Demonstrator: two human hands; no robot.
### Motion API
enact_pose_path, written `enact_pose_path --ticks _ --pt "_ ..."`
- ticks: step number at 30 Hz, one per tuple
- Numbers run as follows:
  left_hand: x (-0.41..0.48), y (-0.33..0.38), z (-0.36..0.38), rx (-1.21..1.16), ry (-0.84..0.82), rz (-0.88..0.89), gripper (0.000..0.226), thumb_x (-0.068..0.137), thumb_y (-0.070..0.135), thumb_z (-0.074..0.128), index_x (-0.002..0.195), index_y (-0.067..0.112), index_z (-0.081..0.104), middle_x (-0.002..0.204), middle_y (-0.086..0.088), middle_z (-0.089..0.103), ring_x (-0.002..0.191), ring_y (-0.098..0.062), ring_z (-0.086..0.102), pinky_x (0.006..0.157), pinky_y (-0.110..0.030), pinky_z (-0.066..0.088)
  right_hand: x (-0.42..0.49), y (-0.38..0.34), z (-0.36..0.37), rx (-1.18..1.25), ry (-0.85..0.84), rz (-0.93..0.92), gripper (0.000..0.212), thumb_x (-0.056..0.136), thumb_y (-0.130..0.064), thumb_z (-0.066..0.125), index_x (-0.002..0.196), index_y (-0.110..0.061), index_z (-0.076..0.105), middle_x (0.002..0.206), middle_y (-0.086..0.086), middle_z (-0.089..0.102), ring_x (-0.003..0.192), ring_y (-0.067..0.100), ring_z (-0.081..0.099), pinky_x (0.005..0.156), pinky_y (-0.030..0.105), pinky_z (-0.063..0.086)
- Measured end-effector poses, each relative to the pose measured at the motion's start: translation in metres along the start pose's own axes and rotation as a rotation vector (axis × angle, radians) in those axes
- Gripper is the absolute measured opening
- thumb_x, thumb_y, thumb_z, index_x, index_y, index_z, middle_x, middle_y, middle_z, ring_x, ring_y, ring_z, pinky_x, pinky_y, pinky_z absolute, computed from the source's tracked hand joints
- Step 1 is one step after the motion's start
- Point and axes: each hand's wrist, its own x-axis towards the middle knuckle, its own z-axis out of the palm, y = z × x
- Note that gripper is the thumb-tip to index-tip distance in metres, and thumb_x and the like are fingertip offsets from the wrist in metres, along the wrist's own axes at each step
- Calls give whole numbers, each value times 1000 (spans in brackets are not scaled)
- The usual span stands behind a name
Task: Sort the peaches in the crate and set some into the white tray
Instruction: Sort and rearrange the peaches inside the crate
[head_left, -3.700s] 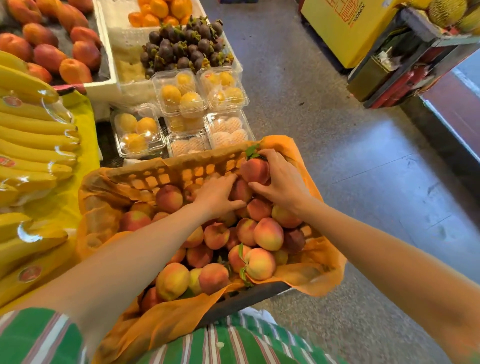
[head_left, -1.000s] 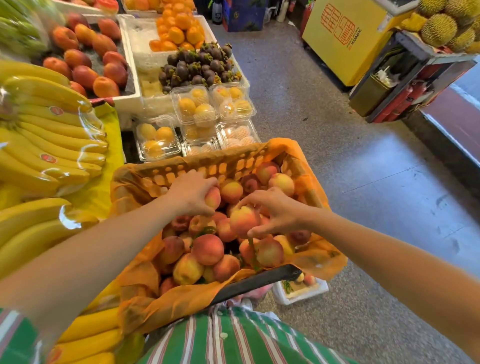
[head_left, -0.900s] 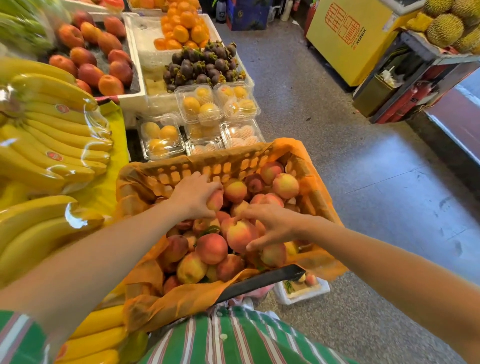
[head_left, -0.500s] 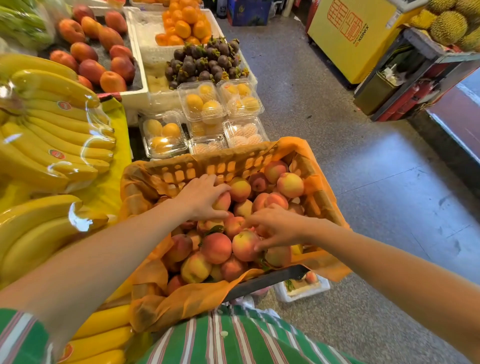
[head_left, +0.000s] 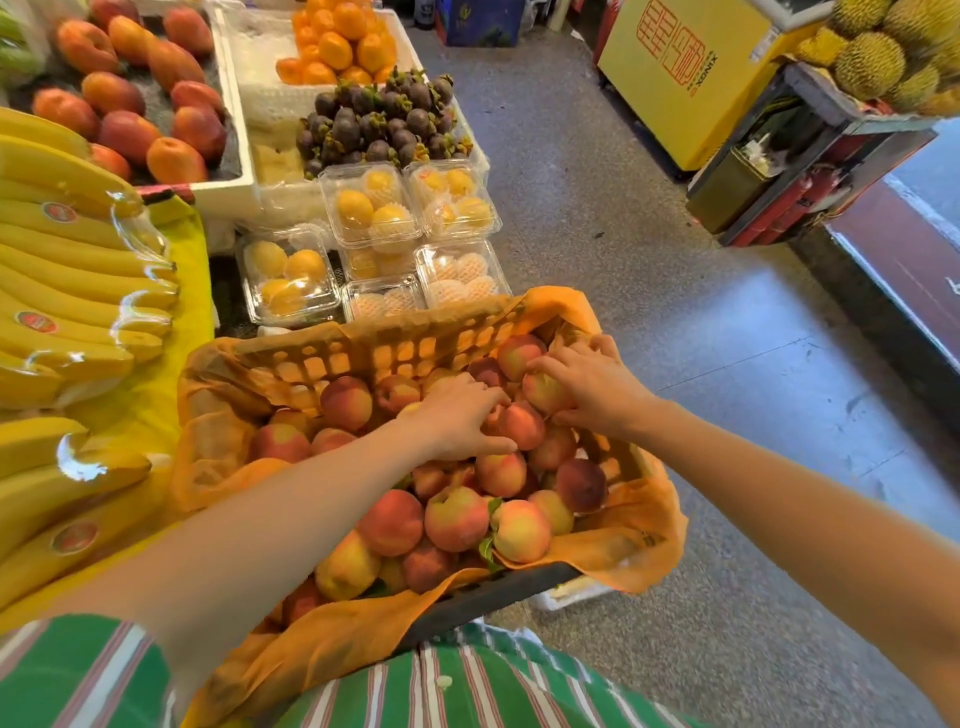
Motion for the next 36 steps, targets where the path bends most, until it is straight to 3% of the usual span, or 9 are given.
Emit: enact_pose_path --ticks 5,9,14,17,20,23,27,30,36 --pt "20 11 11 -65 31 -78 71 77 67 60 125 16 50 114 -10 58 106 -30 50 84 -41 41 4 9 3 -9 72 -57 63 72 -44 69 129 -27 48 110 1 56 106 25 54 95 41 17" --pt "28 16 12 -61 72 -62 58 75 65 63 104 16 56 99 -10 58 96 -30 52 74 -38 40 -4 14 4 63 141 -80 62 70 -47 69 127 -29 51 111 -2 58 103 23 55 96 42 20" --pt "17 0 -12 -78 38 13 79 56 76 48 109 19 62 93 -4 61 89 -25 56 75 -36 44 -18 11 -4 356 227 -41 60 70 -55 68 121 -27 54 106 -4 62 104 18 57 94 46 28" --pt "-3 -19 -42 -213 -169 42 75 54 66 58 116 22 60 100 -2 62 92 -22 58 77 -36 47 -21 0 -10 585 183 -79 61 70 -57 70 120 -27 53 108 -11 62 101 11 57 92 38 30" --pt "-26 -31 -66 -142 -440 72 65 63 53 71 121 24 59 110 0 60 98 -19 56 86 -37 48 -19 -22 -14 735 108 -167 61 70 -53 77 119 -22 56 103 -14 60 91 7 57 80 29 39" --pt "-53 -36 -75 -69 -622 29 58 73 43 78 124 24 58 110 2 56 96 -16 54 80 -31 48 -16 -50 -17 762 -17 -252 61 72 -49 78 121 -20 55 111 -8 63 96 6 57 81 26 47" --pt "-90 -35 -67 -26 -693 19 56 76 40 77 125 21 59 100 11 51 89 -9 50 69 -20 43 -11 -78 -18 753 -81 -283 65 74 -49 77 125 -18 53 115 -3 62 101 13 58 86 35 49" --pt "-114 -34 -51 90 -742 52 55 73 44 78 121 22 63 91 12 54 86 -12 52 74 -28 49 -10 -89 -21 797 -62 -251 65 74 -47 78 126 -17 52 116 -1 62 103 15 59 87 38 49" --pt "-142 -43 -23 194 -717 35 59 67 46 82 117 22 62 111 2 64 88 -17 54 79 -34 51 -5 -113 -23 771 -55 -226 68 76 -52 74 128 -20 47 118 -2 61 104 15 58 84 35 49"
